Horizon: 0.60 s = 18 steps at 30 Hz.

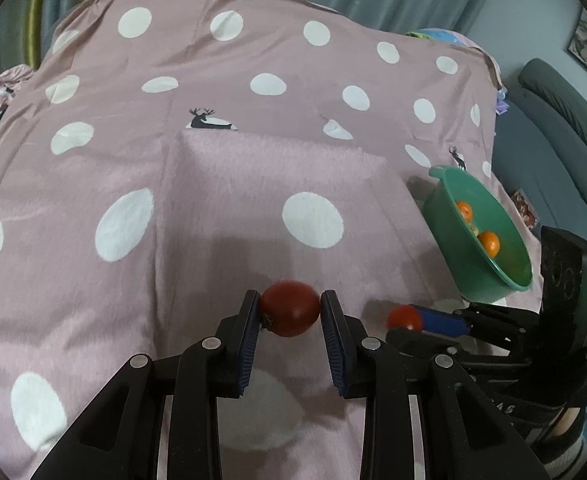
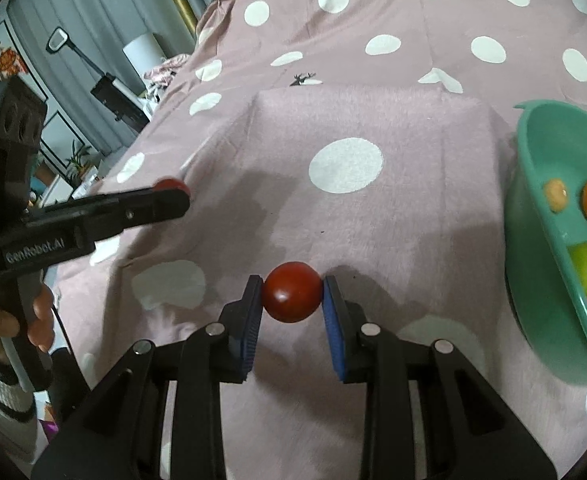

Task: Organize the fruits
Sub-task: 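Carry both held tomatoes over the green bowl with both grippers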

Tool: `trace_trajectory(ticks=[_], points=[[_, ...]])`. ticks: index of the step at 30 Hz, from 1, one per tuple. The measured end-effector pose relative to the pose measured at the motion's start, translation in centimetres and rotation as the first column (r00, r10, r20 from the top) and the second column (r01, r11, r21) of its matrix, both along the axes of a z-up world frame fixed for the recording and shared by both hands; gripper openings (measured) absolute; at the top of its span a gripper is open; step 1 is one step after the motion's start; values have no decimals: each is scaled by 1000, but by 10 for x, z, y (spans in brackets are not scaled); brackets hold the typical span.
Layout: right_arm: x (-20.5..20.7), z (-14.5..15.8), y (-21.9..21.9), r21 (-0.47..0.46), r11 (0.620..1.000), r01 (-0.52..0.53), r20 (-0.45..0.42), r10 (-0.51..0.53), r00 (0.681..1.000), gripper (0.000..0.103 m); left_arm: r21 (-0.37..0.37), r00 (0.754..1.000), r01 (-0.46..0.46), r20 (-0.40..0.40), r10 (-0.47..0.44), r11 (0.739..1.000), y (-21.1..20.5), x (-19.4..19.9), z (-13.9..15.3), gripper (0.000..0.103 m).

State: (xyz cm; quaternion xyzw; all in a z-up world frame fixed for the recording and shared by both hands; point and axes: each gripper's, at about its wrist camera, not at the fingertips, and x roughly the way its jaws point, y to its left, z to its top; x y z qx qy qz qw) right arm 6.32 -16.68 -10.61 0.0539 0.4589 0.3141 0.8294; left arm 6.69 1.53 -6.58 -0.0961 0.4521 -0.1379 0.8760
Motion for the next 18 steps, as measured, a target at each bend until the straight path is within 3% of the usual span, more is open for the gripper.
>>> trace_trajectory(ticks=[10, 18], points=[[-17, 20, -3, 16, 1000, 0, 47, 0, 999, 30, 19, 999, 15, 37, -16, 1000, -9, -20, 14, 31], [-18, 16, -10, 18, 1000, 23, 43, -24, 999, 30, -20, 998, 63, -17, -64, 998, -14, -16, -2, 31]])
